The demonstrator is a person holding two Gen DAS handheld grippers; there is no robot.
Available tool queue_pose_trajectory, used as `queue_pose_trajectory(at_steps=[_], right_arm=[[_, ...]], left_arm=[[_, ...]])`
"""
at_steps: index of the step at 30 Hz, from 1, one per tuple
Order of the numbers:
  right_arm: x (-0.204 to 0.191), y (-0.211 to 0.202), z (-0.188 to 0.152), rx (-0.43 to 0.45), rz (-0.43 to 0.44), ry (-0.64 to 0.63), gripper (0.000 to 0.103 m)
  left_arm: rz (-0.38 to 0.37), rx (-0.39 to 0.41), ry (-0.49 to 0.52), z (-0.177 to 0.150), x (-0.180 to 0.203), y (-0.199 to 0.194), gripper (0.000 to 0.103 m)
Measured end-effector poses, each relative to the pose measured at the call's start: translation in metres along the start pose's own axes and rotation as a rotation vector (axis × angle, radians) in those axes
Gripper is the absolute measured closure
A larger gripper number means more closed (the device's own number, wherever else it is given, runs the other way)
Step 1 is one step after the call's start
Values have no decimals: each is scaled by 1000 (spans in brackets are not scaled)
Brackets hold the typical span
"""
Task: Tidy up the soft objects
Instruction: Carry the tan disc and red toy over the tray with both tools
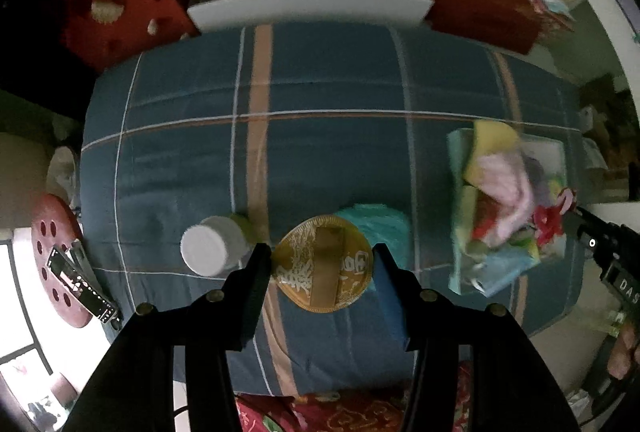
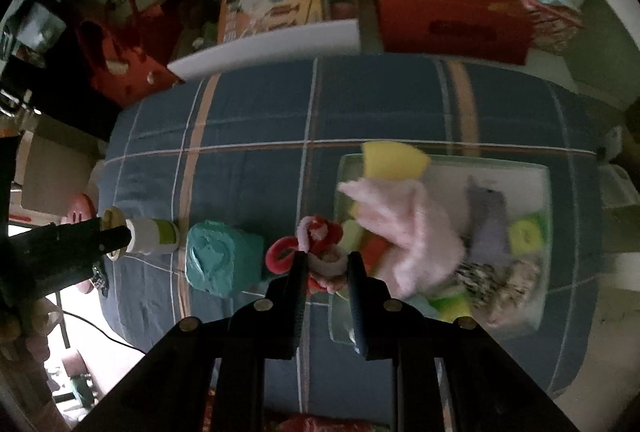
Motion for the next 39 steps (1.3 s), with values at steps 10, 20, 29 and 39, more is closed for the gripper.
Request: queue_pose_trajectory(at_steps=[10, 20, 29, 39], right_arm=[[66, -41, -33, 53, -12, 69, 82], [138, -38, -47, 49, -12, 157, 82], [186, -5, -51, -1, -5, 226, 82], [212, 46, -49, -80, -5, 272, 82]], left_arm=[[15, 30, 100, -22, 79, -24, 50], [14, -8, 218, -25, 167, -2, 50], [12, -76, 267, -21, 218, 40, 50], [-16, -143, 273, -13, 242, 92, 50]])
Point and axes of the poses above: each gripper's, at about its wrist camera, not at the fingertips, and y roughly the way its jaws point, x to its right, z to its top, the point moved 9 cm from there along y, roughly the way its jaws point, and after that the axes turned 10 degrees about -x, right-handed, at the moved point
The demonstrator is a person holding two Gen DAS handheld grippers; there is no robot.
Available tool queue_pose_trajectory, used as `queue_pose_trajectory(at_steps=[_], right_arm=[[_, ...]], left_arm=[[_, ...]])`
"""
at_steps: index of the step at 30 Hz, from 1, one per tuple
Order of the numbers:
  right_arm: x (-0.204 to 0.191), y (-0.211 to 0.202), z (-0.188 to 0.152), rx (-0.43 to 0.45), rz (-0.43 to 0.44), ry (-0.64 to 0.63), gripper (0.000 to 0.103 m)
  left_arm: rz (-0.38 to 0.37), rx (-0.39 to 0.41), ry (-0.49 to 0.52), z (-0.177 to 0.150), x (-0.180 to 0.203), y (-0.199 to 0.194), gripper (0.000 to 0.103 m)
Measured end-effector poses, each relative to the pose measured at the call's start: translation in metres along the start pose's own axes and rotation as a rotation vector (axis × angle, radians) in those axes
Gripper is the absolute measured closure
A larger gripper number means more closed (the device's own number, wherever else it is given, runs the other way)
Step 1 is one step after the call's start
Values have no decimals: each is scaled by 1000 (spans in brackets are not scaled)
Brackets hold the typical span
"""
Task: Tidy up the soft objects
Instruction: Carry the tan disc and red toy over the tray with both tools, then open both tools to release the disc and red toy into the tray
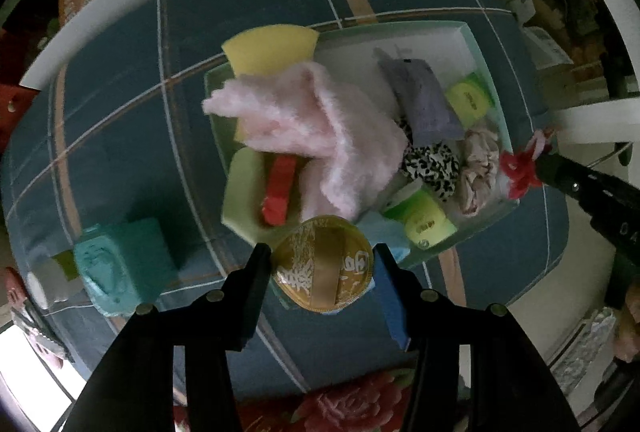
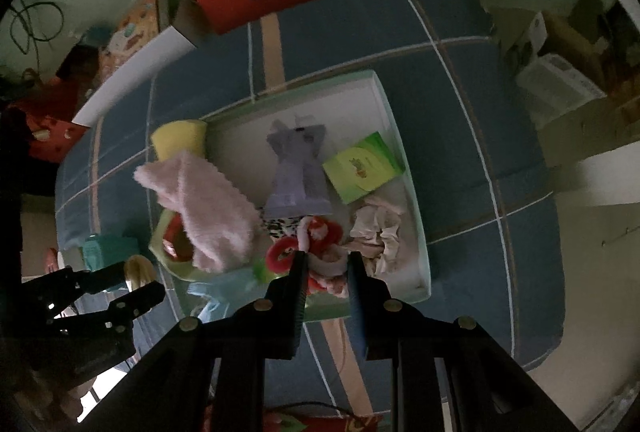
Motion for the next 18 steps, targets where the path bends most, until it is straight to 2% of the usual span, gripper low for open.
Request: queue_pose_trajectory(at_steps=[9, 11, 13, 18], right_arm=[[10, 29, 11, -46, -3, 31, 81], [11, 30, 13, -45, -8, 32, 81], [10, 29, 15, -40, -14, 30, 80], [8, 23, 15, -32, -14, 28, 79]], left_arm=[[-46, -15, -10, 18, 0, 23, 49], [-60, -10, -18, 21, -1, 23, 45], [-63, 2, -17, 23, -2, 21, 31], [-64, 14, -13, 25, -4, 15, 30]])
Point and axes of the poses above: each gripper's, at about its wrist camera, not at the fingertips, and y roughly the way its jaws point, x to its right, z to its top, the point moved 9 cm from there along y, roughly the way its jaws point, and after that the axes turned 10 degrees about -x, right-handed, at the moved point
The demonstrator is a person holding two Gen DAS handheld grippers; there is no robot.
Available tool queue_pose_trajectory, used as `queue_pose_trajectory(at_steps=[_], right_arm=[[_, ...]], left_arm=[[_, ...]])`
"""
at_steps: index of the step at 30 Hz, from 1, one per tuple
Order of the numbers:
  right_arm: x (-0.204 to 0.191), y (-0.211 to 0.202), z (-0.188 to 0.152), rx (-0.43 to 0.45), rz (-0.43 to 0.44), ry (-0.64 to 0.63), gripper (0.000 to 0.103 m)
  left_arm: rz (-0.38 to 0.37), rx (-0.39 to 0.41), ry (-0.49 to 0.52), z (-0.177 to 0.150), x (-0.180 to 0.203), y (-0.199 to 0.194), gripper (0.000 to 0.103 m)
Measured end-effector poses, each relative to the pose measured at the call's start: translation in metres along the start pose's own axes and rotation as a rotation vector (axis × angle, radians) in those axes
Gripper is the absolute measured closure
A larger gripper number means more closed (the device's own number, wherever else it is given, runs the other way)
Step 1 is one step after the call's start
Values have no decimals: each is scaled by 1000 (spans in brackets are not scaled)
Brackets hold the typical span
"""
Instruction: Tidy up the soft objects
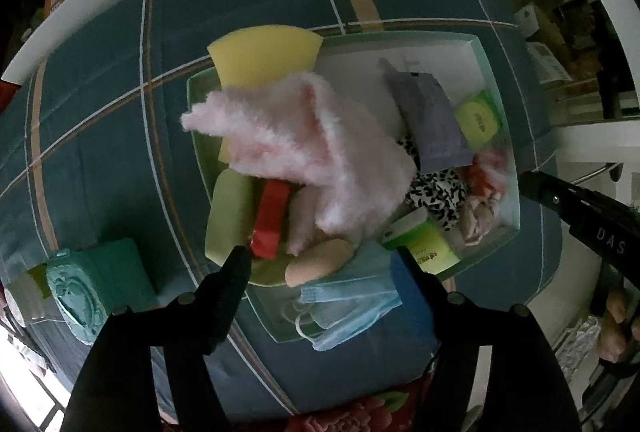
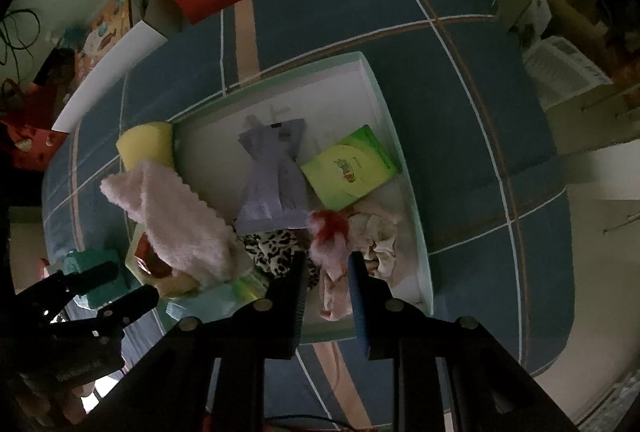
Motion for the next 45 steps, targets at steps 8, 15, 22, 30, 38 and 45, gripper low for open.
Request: queue_pose_trajectory(at_steps=[8, 15, 22, 30, 38, 45], right_arm=[[-7, -18, -12, 21, -43, -37, 54], [-23, -47, -32, 89, -86, -85, 8], [-48, -79, -55, 153, -133, -146, 0], [-82, -95, -98, 201, -170, -217, 0], [-122, -88, -146, 224, -149, -300, 0], [-148, -69, -170, 259, -93, -319, 0]], left_arm=[[17, 62, -42, -13, -20, -23, 22], [47, 150, -106, -24, -53, -47, 10], [66, 249, -161, -52, -84, -75, 10], [64, 364, -189, -95, -108, -99, 9], [68, 466, -191, -141, -125, -111, 9], [85, 531, -201, -172, -138, -104, 9]])
Point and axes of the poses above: each gripper's, at about its wrist camera, not at the fingertips, and y roughly the way its jaws point, x to its right, z to its top, the point moved 9 cm from there along y, roughly the way its jaws point, and after that the axes turned 10 degrees about -x, right-handed, at the moved point
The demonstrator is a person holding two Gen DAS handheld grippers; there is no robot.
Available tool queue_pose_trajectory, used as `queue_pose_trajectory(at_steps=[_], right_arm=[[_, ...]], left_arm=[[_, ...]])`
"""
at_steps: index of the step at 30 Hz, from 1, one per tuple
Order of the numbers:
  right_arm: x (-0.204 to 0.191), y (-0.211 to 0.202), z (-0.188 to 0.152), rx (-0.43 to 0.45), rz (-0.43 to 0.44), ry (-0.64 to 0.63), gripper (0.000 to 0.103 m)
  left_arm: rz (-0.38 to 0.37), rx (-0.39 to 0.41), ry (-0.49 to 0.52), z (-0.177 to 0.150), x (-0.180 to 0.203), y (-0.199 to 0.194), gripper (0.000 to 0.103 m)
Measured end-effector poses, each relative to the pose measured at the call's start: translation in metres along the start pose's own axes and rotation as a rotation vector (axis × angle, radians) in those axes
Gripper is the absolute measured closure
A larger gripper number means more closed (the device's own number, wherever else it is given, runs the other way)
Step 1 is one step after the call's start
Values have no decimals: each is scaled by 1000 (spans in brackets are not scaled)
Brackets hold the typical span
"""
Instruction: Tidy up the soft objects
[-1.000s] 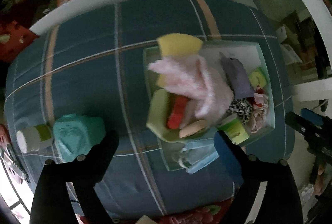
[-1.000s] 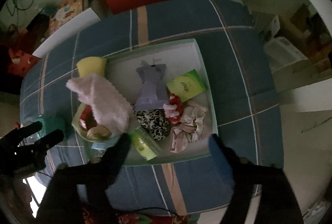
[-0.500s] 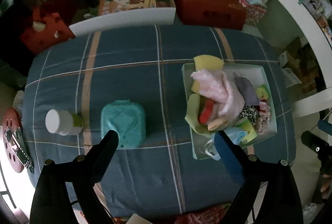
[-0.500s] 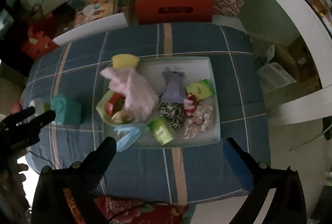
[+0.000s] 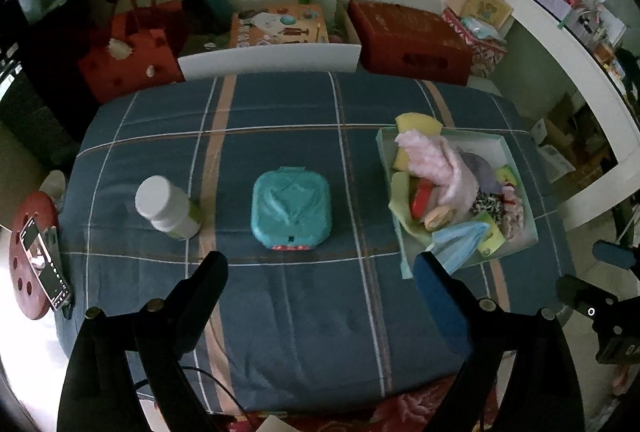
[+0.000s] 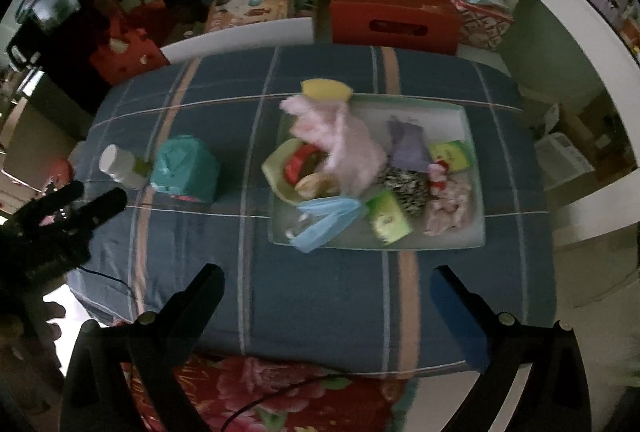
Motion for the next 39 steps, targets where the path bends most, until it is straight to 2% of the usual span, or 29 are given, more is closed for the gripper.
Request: queue_pose_trajectory(at_steps=[9, 13, 17, 22, 30, 39], right_arm=[[-36, 34, -20, 40, 26, -27, 0], [-40, 44, -22, 96, -24, -20, 0], [-41, 50, -20, 143, -26, 7, 0], [-41, 61, -18, 182, -53, 28, 0], [-35, 81, -18, 188, -71, 63, 0], [-31, 98, -20, 174, -101, 63, 0]], left_arm=[[22, 60, -27, -29, -24, 12, 9], [46, 87, -37, -39, -34, 20, 9], [54, 118, -83, -45, -44, 25, 9], [49, 120, -119, -52, -52, 34, 9], [103, 128, -102, -60, -55, 50, 9], [87, 94, -130, -67, -59, 70, 9]])
Point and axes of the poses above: each gripper's, at about its wrist camera, not at the fingertips, and y roughly the way its jaws point, x to its right, z to its top, the point moved 9 cm from there along y, roughly the way its jaws point, and after that the axes turned 10 degrees about -x, right-handed, at the moved point
